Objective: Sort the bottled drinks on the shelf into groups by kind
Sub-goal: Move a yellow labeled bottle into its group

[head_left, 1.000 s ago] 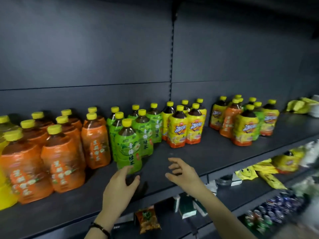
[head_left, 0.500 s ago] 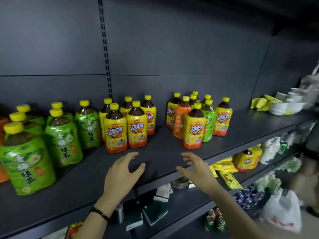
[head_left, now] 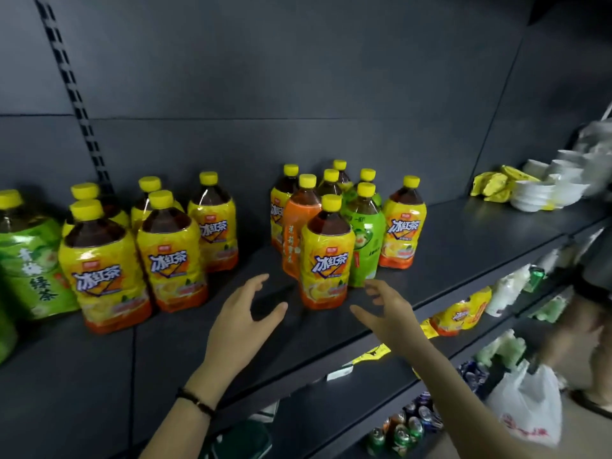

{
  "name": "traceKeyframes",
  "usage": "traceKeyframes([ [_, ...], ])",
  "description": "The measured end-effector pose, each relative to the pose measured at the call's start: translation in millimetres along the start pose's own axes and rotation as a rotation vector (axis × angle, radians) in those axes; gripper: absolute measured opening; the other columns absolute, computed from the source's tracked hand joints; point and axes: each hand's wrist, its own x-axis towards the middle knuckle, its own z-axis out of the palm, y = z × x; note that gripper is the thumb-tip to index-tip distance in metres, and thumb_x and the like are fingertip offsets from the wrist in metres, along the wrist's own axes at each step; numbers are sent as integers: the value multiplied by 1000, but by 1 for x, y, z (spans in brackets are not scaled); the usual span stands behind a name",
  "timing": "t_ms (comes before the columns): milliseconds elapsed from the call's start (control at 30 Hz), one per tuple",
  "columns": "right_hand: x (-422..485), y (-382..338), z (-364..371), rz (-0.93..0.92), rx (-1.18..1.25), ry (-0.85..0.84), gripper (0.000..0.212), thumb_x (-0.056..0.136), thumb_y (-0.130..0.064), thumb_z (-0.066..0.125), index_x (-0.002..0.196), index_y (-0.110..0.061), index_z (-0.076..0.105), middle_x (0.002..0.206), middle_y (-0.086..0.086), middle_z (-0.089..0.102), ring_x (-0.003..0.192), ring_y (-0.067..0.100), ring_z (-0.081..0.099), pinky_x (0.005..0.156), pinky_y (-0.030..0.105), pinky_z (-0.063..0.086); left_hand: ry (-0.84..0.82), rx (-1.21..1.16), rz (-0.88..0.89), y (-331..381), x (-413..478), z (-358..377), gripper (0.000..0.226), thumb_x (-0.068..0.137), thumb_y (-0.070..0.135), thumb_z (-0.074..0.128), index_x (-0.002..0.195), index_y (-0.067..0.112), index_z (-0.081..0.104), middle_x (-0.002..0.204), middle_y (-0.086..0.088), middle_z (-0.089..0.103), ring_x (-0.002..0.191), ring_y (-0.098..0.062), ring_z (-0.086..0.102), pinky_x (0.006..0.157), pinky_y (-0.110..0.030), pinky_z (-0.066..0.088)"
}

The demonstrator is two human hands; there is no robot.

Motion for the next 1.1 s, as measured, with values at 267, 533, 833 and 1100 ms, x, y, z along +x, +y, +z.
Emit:
traceKeyframes([
  [267, 77, 77, -37, 34, 169, 77, 71, 84, -33, 71, 140, -20, 30, 130, 2, 48, 119, 21, 49, 92, 33, 43, 72, -302, 5, 41, 38, 68, 81, 68, 59, 74, 132, 57, 25, 138, 28, 39, 125, 10, 40, 101, -20, 36],
  [533, 155, 124, -74, -50, 345, 100, 92, 73, -48, 75, 145, -25, 22, 137, 6, 44, 121, 23, 51, 99, 47, 48, 277, -424, -98, 58, 56, 123, 78, 67, 19, 79, 122, 49, 31, 120, 18, 54, 99, 16, 56, 74, -4, 46],
  [833, 175, 124, -73, -109, 683, 24, 86, 75, -30, 76, 145, -29, 27, 127, -7, 51, 115, 14, 55, 99, 43, 48, 472, -188, -246, 64, 37, 125, 93, 31, 59, 79, 116, 37, 46, 109, 18, 40, 104, 3, 48, 89, -23, 42],
  [1100, 118, 119, -70, -191, 794, -85, 90, 61, -45, 79, 137, -43, 31, 122, -19, 55, 108, 0, 58, 88, 29, 50, 559, -218, -243, 62, 15, 125, 84, 34, 57, 86, 108, 52, 44, 119, 2, 54, 112, -14, 57, 92, -40, 52],
])
